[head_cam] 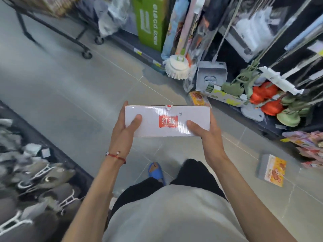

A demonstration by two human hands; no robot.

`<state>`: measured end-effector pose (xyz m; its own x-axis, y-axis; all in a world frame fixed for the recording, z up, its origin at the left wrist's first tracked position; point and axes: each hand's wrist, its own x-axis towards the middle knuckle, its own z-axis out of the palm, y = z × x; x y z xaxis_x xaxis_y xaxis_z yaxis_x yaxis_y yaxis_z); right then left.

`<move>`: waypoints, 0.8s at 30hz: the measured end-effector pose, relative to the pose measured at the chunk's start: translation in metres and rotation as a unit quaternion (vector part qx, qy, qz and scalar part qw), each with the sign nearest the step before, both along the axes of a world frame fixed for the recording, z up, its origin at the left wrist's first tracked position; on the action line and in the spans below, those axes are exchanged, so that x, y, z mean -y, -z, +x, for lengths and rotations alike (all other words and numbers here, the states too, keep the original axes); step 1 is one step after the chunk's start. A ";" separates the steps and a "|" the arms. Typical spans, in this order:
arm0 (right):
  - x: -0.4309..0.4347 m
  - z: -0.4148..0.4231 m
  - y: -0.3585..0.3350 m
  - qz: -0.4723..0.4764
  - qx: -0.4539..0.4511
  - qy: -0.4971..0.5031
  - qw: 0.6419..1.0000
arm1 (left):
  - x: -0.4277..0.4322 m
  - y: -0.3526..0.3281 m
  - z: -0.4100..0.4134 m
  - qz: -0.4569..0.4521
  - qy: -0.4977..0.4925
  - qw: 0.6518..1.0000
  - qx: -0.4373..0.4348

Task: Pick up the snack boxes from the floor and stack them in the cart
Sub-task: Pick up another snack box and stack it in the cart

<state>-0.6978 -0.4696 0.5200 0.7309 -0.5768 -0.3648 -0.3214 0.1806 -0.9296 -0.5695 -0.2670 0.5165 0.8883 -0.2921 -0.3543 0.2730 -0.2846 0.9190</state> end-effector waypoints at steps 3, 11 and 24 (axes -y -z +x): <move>-0.011 0.037 0.002 0.003 -0.005 -0.048 0.999 | -0.021 -0.001 0.026 0.000 -0.051 0.999 -0.010; -0.022 0.156 0.002 -0.060 0.018 -0.110 0.992 | -0.037 0.000 0.101 0.045 -0.148 0.987 0.044; 0.007 0.397 0.008 -0.082 0.000 -0.258 0.963 | -0.019 -0.011 0.273 0.086 -0.213 0.972 0.047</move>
<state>-0.3008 -0.4765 0.5120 0.9357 -0.1859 -0.2999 -0.3289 -0.1521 -0.9320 -0.2965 -0.2481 0.5275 0.9463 0.1654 -0.2778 0.3176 -0.3157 0.8941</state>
